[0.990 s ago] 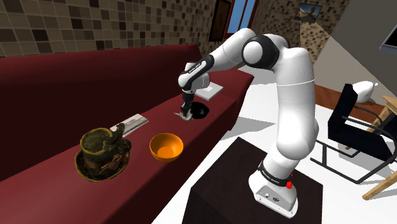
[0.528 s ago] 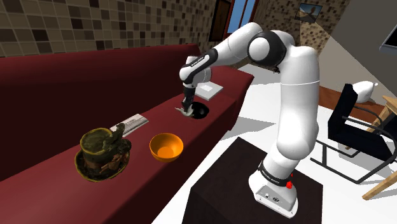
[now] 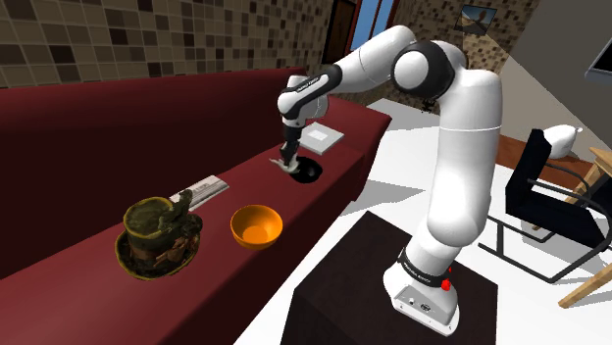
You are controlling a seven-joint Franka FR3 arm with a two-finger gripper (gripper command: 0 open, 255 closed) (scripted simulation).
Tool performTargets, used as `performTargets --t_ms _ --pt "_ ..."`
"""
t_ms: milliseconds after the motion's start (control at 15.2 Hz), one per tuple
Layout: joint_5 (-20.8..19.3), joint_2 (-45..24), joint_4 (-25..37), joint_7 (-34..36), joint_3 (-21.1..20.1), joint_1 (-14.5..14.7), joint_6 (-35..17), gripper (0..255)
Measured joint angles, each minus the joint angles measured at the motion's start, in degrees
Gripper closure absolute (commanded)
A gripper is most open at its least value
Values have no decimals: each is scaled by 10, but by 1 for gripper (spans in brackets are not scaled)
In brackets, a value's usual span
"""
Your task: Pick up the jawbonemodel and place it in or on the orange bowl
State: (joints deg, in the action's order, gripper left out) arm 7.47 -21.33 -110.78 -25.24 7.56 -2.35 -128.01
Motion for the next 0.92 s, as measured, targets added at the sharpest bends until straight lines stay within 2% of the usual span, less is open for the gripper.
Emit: performTargets --t_ms 396,924 --pt "-8 64 -95 61 -18 45 -35 255" --pt "-13 128 -185 160 -54 107 -69 255"
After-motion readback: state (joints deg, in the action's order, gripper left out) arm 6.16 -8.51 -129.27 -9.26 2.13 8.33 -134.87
